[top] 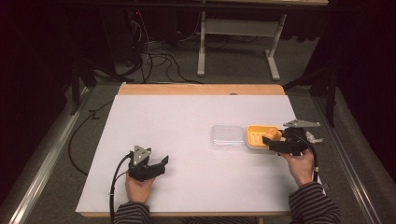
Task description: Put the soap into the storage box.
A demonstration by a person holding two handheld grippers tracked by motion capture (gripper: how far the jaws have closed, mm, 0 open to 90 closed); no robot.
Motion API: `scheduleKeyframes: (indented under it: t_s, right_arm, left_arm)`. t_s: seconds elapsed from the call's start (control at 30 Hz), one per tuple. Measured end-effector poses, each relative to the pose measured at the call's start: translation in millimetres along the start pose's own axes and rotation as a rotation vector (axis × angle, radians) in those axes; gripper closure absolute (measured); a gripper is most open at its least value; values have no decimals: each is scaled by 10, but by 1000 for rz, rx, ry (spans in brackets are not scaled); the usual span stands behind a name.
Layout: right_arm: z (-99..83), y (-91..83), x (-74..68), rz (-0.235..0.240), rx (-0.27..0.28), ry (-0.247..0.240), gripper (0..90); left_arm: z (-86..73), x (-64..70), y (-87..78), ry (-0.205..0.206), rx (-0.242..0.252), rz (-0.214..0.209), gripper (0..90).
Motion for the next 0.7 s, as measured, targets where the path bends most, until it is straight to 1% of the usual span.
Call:
scheduleKeyframes:
  t_s: [0.2, 0.3, 0.4, 0.47, 0.6, 0.63, 0.67, 0.7]
  right_arm:
    - [45, 108, 25, 0, -27, 10, 258]
    - [43, 193, 36, -2, -51, 16, 258]
    - [37, 253, 47, -10, -63, 21, 258]
    - [39, 277, 52, -13, -65, 27, 258]
    - [53, 312, 51, -17, -72, 20, 258]
    - [57, 318, 48, -16, -76, 27, 258]
    - [61, 325, 51, -15, -78, 26, 258]
    - [68, 333, 50, -14, -86, 27, 258]
  left_arm:
    - [0, 1, -1, 0, 1, -1, 229]
    - [0, -3, -2, 2, -2, -1, 229]
    - [0, -2, -2, 2, -2, -1, 229]
    - [0, -2, -1, 3, -2, -1, 229]
    - [1, -2, 0, 0, -1, -1, 229]
    - [1, -4, -1, 1, -2, 0, 229]
    - [4, -3, 1, -6, 0, -1, 230]
    - [3, -6, 1, -4, -2, 0, 230]
Point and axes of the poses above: each handheld gripper's, and its own axes: y roughly forward along the jaws, z roughly out of its top, x roughly to its right, the point moved 2 cm from there along y, roughly forward along the jaws, and after that the axes turned 10 degrees about -z, right-handed, at the moved point
